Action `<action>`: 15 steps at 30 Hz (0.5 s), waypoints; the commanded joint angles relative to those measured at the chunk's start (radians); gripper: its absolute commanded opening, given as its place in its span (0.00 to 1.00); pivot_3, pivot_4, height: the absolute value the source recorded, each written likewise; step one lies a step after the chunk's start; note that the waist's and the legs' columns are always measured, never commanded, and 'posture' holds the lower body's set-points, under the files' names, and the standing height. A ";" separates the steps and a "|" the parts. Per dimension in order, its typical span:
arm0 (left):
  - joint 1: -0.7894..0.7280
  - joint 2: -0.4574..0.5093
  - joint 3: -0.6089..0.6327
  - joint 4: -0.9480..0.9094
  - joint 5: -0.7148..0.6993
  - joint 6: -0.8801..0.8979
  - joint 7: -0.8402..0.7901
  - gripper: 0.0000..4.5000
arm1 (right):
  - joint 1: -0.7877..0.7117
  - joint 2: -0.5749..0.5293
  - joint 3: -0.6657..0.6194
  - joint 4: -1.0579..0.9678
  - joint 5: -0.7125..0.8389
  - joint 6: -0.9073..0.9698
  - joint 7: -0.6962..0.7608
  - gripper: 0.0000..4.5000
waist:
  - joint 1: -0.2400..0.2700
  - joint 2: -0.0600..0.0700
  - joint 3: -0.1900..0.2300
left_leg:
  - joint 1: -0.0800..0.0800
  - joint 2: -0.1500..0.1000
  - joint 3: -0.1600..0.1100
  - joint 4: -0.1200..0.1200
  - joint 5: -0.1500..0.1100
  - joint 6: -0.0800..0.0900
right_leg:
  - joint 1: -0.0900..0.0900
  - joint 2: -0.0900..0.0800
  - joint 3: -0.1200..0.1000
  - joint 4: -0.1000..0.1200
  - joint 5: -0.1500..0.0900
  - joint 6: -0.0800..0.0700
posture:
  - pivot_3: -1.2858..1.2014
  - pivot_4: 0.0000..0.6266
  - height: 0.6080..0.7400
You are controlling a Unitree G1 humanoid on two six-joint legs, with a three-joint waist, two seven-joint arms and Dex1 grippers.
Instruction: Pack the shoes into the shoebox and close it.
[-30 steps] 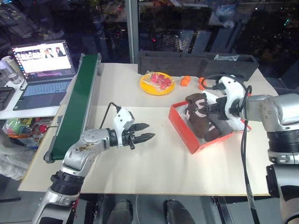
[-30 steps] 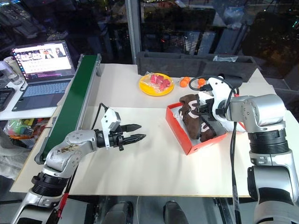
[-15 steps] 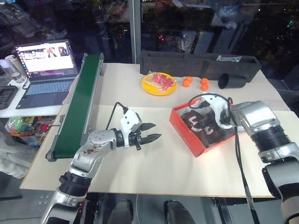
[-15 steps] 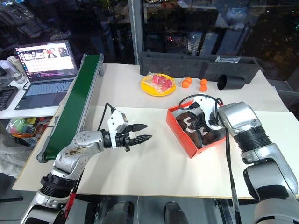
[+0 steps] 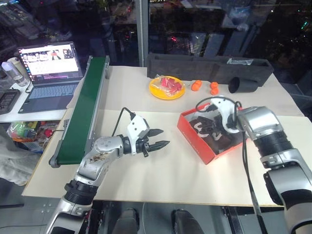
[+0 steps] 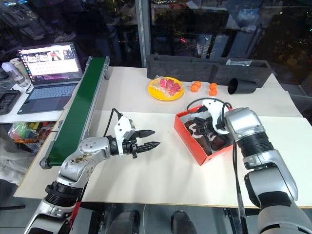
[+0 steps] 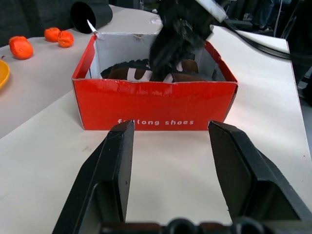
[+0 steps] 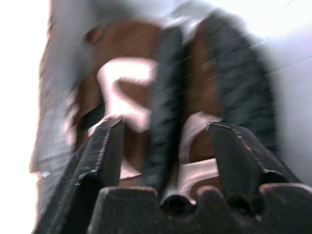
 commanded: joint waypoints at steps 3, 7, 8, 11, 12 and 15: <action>-0.027 -0.003 -0.003 0.025 0.010 -0.037 -0.023 0.56 | 0.005 0.062 -0.394 -0.349 0.032 0.281 -0.182 0.68 | 0.002 0.000 0.000 | -0.001 0.000 -0.001 0.000 0.000 0.000 | 0.000 0.000 0.000 0.000 0.000 0.000 | 0.52 0.24 0.81; -0.052 -0.011 -0.011 0.061 0.018 -0.052 -0.041 0.56 | 0.078 0.137 -0.546 -0.493 -0.029 0.329 -0.328 0.52 | 0.004 0.001 0.000 | 0.000 0.000 -0.001 0.001 0.000 0.000 | 0.001 0.000 -0.001 0.001 0.000 0.000 | 0.52 0.24 0.81; -0.063 -0.015 -0.016 0.072 0.020 -0.055 -0.047 0.56 | 0.129 0.150 -0.569 -0.544 -0.052 0.333 -0.367 0.42 | 0.006 0.001 0.000 | -0.001 0.000 -0.001 0.002 0.000 0.000 | 0.001 0.000 -0.001 0.001 0.000 0.000 | 0.52 0.24 0.81; -0.083 -0.026 -0.023 0.097 0.024 -0.065 -0.063 0.56 | 0.278 0.116 -0.536 -0.649 -0.115 0.327 -0.442 0.22 | 0.011 0.001 0.000 | -0.002 -0.001 -0.003 0.004 0.000 0.000 | 0.002 0.000 -0.002 0.001 0.000 0.000 | 0.52 0.24 0.81; -0.087 -0.028 -0.025 0.102 0.025 -0.067 -0.067 0.56 | 0.321 0.092 -0.512 -0.673 -0.134 0.321 -0.460 0.15 | 0.009 0.002 -0.001 | -0.003 -0.001 -0.002 0.004 0.000 0.000 | 0.001 0.000 -0.002 0.001 0.000 0.000 | 0.52 0.24 0.81; -0.099 -0.036 -0.031 0.120 0.026 -0.073 -0.079 0.56 | 0.381 0.104 -0.529 -0.735 -0.156 0.342 -0.499 0.01 | 0.002 0.002 -0.001 | -0.004 -0.001 -0.002 0.005 0.000 0.000 | 0.000 -0.001 -0.001 0.001 0.000 0.000 | 0.52 0.24 0.81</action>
